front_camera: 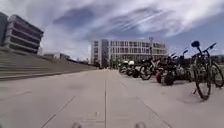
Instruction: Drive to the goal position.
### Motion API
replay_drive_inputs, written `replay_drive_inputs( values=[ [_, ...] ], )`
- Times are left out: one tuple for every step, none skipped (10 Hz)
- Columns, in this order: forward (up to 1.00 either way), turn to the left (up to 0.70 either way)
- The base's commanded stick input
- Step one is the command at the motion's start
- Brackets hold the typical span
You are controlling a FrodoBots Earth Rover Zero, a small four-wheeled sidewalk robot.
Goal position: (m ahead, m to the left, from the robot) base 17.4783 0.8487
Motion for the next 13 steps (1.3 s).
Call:
replay_drive_inputs(
  values=[
    [0.7,0.06],
    [0.7,0.01],
    [0.7,0.0],
    [0.7,0.0],
    [0.7,0.0],
    [0.7,0.0],
    [0.7,0.0],
    [0.7,0.0],
    [0.7,0.0],
    [0.7,0.0],
    [0.7,0.0],
    [0.7,0.0],
    [0.7,0.0]
  ],
)
